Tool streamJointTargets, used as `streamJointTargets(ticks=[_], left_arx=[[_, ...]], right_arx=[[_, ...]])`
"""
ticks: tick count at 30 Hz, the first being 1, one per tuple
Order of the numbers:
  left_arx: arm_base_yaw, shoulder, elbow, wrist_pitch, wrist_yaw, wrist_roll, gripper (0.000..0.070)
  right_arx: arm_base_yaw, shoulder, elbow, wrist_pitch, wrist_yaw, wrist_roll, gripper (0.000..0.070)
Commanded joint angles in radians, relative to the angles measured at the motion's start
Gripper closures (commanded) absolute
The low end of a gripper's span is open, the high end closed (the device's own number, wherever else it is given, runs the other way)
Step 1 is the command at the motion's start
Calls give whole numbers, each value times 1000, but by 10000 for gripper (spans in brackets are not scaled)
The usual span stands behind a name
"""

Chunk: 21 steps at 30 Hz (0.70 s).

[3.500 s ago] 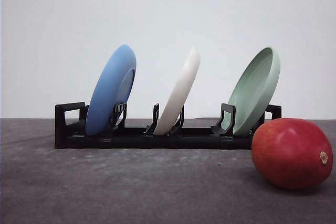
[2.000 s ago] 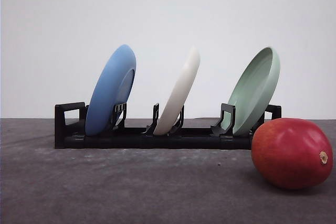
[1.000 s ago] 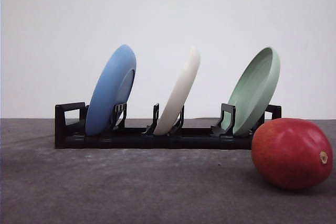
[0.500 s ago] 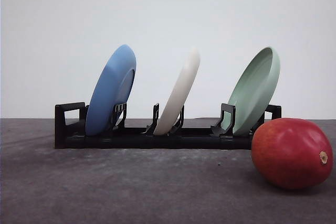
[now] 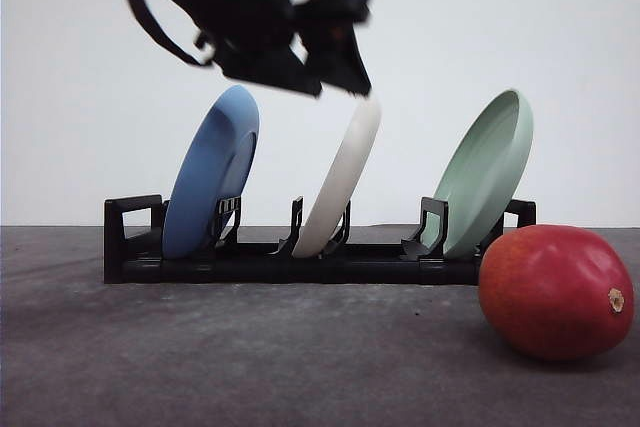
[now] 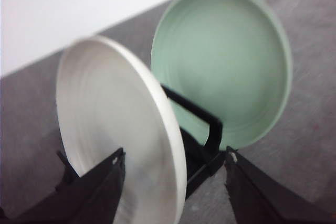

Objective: Place pomegranate in white plate

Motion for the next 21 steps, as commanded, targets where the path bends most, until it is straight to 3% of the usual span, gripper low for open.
streamJointTargets(ticks=[1, 5, 17, 18, 21], left_arx=[[-13, 40, 40, -10, -16, -15, 345], [-13, 113, 100, -65, -19, -28, 345], [-12, 207, 146, -58, -21, -28, 360], [-12, 207, 146, -57, -21, -28, 391], [-10, 207, 146, -55, -21, -28, 585]], right_arx=[[5, 2, 11, 10, 0, 14, 266], [5, 2, 11, 10, 0, 14, 266], [5, 2, 11, 10, 0, 14, 266], [5, 2, 11, 10, 0, 14, 266], [5, 2, 11, 10, 0, 14, 266]])
